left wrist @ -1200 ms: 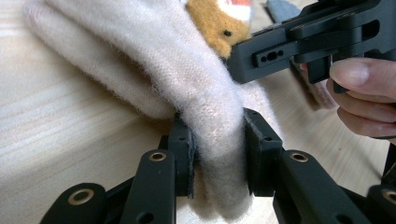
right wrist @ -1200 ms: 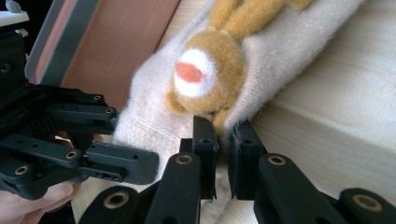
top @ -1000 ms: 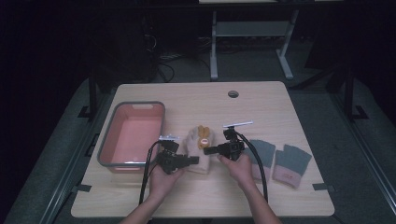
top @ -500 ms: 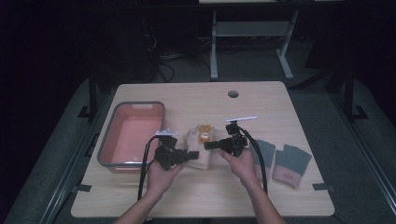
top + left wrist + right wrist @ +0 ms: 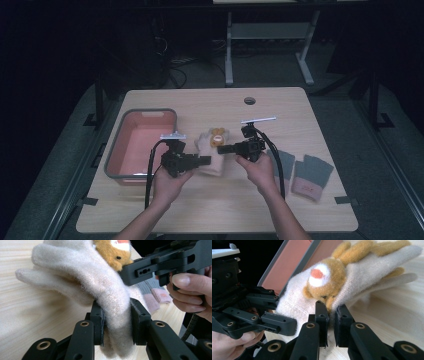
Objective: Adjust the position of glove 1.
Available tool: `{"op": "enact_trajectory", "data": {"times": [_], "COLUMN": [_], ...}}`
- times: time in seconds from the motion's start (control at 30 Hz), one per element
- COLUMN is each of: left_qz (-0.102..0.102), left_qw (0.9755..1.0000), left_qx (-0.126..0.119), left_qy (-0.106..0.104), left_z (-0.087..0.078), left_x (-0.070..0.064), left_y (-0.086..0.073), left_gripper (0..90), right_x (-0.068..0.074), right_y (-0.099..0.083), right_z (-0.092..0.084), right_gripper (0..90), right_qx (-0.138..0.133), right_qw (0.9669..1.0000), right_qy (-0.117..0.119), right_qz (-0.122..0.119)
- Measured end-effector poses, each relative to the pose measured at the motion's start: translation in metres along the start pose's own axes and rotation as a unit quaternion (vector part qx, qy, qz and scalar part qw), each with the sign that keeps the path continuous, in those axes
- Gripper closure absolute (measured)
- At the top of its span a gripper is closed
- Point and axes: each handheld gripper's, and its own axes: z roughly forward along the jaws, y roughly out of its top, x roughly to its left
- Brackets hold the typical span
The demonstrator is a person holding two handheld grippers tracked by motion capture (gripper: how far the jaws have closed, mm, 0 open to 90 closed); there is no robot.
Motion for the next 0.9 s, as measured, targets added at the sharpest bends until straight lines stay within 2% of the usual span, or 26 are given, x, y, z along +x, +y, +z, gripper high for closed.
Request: {"op": "enact_trajectory", "data": {"times": [0.2,0.43,0.9], "left_qz": [0.001,0.003,-0.001], "left_qw": [1.0,0.9999,0.9998], "left_qx": [-0.001,-0.009,-0.016], "left_qy": [-0.005,-0.01,-0.007], "left_z": [-0.004,-0.011,-0.023], "left_x": [-0.001,0.0,0.004], "left_y": [0.007,0.012,0.015], "left_gripper": [68.5,68.5,68.5], "right_x": [0.005,0.011,0.023], "right_y": [0.006,0.012,0.023], "right_z": [-0.003,-0.006,0.0], "right_gripper": [82.9,82.9,82.9], "right_qx": [-0.001,-0.009,0.003], "right_qw": [1.0,0.9999,0.9998], "right_qy": [-0.003,0.003,0.003], "right_qz": [-0.004,-0.007,-0.02]}}
